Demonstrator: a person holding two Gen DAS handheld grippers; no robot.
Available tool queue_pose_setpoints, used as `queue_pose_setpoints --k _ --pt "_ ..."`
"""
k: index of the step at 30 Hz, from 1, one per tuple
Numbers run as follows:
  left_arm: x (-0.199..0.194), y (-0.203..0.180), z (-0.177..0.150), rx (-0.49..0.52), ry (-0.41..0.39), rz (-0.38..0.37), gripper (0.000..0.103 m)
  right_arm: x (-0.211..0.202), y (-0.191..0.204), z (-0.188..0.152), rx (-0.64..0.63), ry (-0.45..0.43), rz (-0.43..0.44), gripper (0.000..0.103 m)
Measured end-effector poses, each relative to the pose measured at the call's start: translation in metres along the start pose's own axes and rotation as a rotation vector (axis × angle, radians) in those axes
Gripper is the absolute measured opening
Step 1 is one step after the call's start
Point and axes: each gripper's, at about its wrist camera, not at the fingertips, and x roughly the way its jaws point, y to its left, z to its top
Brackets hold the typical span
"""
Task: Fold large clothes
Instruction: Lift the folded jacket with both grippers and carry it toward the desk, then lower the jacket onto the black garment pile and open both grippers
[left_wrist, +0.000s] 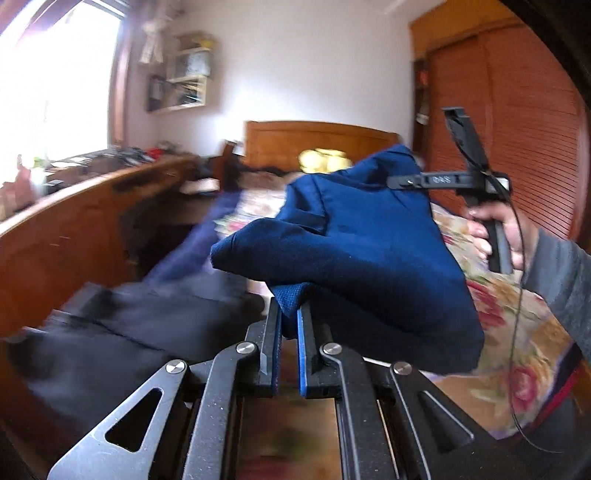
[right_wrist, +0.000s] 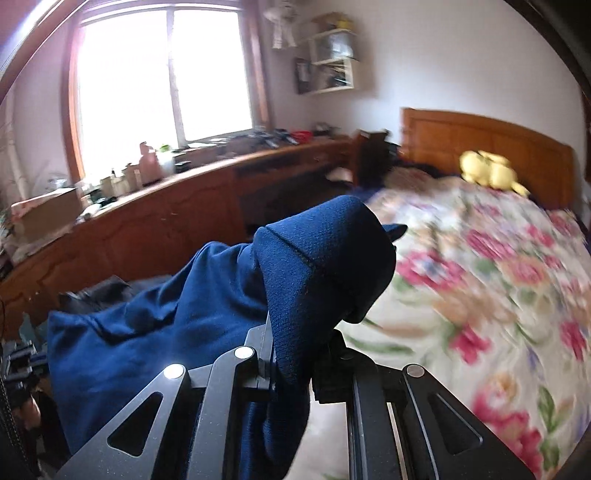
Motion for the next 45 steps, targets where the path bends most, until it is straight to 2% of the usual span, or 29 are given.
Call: queue_pose_setpoints --k 4,7,9,11,14,17,19,22,25,27,28,31,33,39,45 --pt "-0.033 0.068 0.006 -0.015 -0.012 0.158 0.008 0.040 0.072 0.032 -0.053 -0.008 0.087 0.013" --pt "-0.049 0.120 -0.001 -0.039 0.007 0.284 0.008 0.077 0.120 0.042 -0.072 0.003 0.153 0.013" --pt "-0.052 0.154 -0.015 -0.069 0.060 0.357 0.008 0.114 0.144 0.039 -0.053 0.051 0.189 0.014" --pt "-0.050 0.176 -0.034 -0.102 0.120 0.377 0.008 0.153 0.161 0.023 -0.019 0.155 0.208 0.015" --pt "-0.046 0.194 -0.061 -0.155 0.176 0.393 0.009 0.189 0.187 -0.010 -0.081 0.259 0.108 0.017" --pt "-0.048 0.191 -0.069 -0.169 0.175 0.386 0.014 0.194 0.189 -0.026 -0.138 0.289 0.041 0.033" --pt "-0.050 0.187 -0.066 -0.168 0.161 0.380 0.020 0.186 0.190 -0.026 -0.160 0.270 0.031 0.048" --pt "-0.064 0.183 -0.060 -0.169 0.128 0.352 0.032 0.155 0.197 -0.020 -0.164 0.238 0.035 0.059" --pt "-0.077 0.167 -0.048 -0.140 0.111 0.333 0.038 0.111 0.200 -0.027 -0.164 0.183 0.043 0.063" --pt "-0.084 0.151 -0.039 -0.124 0.097 0.304 0.050 0.079 0.198 -0.030 -0.159 0.152 0.043 0.066" --pt "-0.085 0.148 -0.034 -0.119 0.089 0.300 0.061 0.066 0.196 -0.032 -0.158 0.137 0.041 0.068" --pt "-0.090 0.131 -0.019 -0.098 0.052 0.298 0.075 0.022 0.187 -0.036 -0.151 0.098 0.043 0.075" --pt "-0.091 0.117 -0.009 -0.092 0.037 0.295 0.079 0.007 0.183 -0.045 -0.144 0.076 0.027 0.078" --pt "-0.084 0.078 0.014 -0.068 0.014 0.278 0.081 -0.034 0.165 -0.073 -0.124 0.024 -0.012 0.083" --pt "-0.062 0.031 0.025 -0.032 0.017 0.195 0.081 -0.076 0.141 -0.102 -0.074 0.008 -0.066 0.084"
